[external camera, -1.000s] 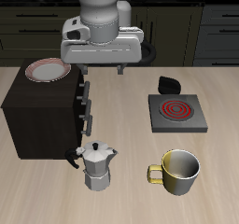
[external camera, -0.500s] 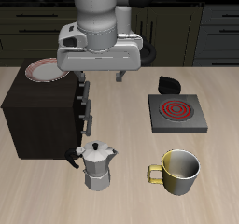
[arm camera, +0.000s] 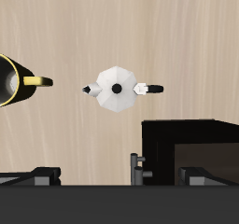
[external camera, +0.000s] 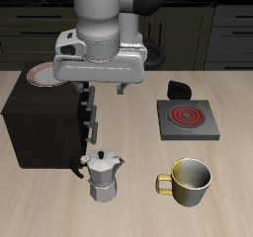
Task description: Place moka pot on the flat stove
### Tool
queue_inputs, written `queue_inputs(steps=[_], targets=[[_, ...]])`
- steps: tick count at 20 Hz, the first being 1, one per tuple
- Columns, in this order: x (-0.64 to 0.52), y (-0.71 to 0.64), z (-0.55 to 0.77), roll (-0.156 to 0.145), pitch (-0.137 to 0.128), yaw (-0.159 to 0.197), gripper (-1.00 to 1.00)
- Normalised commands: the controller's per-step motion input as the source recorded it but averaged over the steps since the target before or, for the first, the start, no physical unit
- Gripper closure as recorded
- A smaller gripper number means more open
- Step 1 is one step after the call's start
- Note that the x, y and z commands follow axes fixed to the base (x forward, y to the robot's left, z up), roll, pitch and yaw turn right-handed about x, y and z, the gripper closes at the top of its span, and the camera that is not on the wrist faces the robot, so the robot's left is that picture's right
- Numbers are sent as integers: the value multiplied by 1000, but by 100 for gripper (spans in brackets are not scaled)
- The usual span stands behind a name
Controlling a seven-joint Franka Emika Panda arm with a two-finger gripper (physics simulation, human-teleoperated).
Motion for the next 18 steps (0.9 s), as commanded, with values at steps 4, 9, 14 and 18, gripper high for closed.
queue_inputs(steps=[4, 9, 14, 18], targets=[[107, 96, -102, 39, -6, 39, -100], [33, 32, -84, 6, -19, 9, -100], [54, -58, -199, -27, -29, -12, -100], [19, -47, -113, -42, -89, 59, -100]])
